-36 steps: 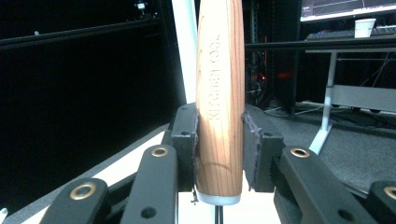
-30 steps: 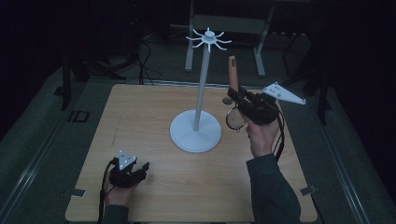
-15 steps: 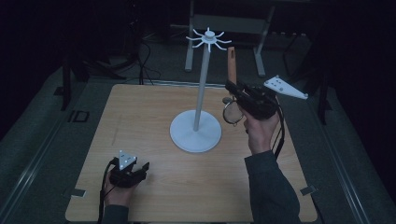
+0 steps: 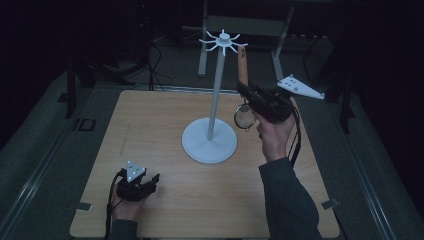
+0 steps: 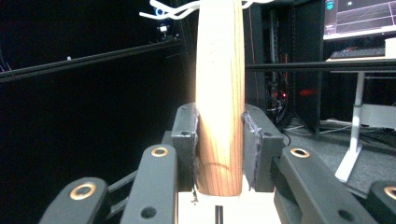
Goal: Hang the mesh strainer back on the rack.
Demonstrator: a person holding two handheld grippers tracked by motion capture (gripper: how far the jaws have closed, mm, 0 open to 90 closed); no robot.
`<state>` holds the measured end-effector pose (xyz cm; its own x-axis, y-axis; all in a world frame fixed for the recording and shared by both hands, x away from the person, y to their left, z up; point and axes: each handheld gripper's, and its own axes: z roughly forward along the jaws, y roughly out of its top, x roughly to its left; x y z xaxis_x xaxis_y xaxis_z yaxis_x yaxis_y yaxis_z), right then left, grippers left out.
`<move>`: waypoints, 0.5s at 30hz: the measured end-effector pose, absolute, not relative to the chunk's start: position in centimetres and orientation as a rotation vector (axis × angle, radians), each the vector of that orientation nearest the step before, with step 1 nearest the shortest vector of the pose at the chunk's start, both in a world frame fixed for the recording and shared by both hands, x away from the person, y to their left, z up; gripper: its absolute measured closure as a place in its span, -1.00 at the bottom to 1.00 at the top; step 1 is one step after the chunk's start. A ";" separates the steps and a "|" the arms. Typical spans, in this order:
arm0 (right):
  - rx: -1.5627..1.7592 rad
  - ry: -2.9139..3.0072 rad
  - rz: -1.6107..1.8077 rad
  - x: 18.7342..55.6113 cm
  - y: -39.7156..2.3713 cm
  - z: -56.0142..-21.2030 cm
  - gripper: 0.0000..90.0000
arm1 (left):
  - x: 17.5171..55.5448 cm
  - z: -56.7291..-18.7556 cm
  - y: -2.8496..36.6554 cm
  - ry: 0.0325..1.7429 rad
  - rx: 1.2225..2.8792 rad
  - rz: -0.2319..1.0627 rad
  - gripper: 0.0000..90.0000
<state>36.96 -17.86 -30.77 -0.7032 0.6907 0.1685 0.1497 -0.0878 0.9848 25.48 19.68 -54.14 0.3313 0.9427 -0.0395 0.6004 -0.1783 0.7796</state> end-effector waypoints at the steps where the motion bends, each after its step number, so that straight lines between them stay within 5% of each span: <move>1: 0.914 1.798 1.843 37.0 -17.8 -30.8 0.53 | 25.5 -54.1 19.7 1.359 1.881 0.607 0.01; 15: 0.944 1.858 1.916 38.5 -17.3 -31.0 0.53 | 25.5 -54.1 19.7 1.359 1.881 0.607 0.01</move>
<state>38.53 -17.32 -31.02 -0.7352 0.6339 0.2402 0.2205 -0.1114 0.9690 25.48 19.70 -54.13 0.3315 0.9426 -0.0391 0.6003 -0.1788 0.7795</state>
